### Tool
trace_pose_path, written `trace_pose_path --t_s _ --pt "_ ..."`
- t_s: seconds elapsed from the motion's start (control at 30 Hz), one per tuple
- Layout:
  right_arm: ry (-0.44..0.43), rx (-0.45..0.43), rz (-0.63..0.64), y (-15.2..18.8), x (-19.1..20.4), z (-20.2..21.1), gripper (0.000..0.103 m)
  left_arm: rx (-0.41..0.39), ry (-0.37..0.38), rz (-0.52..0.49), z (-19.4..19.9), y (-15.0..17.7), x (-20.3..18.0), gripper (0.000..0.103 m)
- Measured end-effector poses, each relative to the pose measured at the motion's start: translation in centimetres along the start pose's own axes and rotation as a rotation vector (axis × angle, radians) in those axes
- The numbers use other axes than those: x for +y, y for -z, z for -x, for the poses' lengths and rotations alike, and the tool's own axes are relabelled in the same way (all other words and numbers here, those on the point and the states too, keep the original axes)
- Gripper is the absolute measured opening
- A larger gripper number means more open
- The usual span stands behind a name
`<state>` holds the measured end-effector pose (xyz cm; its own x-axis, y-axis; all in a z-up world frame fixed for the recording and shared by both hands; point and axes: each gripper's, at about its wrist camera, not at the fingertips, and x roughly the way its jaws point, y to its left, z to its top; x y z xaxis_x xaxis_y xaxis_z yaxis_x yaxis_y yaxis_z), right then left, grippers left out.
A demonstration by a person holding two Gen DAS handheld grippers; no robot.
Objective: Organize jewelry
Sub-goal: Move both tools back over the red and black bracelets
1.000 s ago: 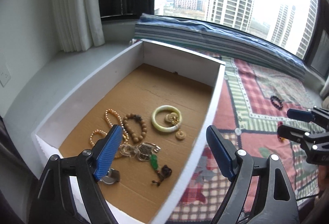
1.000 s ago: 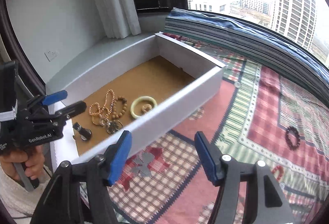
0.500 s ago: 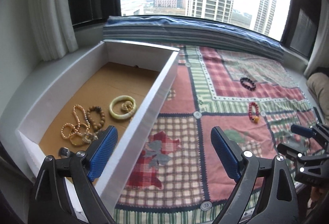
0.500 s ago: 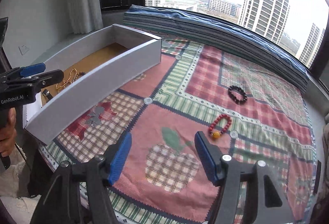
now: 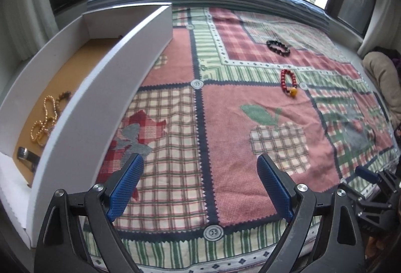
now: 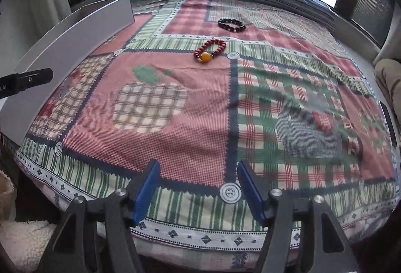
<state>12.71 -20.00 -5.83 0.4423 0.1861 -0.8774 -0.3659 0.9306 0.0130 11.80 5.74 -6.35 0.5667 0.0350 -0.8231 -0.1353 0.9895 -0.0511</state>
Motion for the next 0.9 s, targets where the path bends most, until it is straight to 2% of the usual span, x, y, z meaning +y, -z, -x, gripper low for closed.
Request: trace_pose_path --t_s 0.73,0.9 --pt "-0.041 0.005 -0.094 1.4 -3.7 -1.0 0.065 0.105 0.039 -0.099 -4.1 -0.8 -5.8 0.093" --pt "-0.047 -0.007 -0.118 1.5 -4.7 -0.8 0.065 0.116 0.057 -0.174 -4.9 -2.0 -7.6 0.093"
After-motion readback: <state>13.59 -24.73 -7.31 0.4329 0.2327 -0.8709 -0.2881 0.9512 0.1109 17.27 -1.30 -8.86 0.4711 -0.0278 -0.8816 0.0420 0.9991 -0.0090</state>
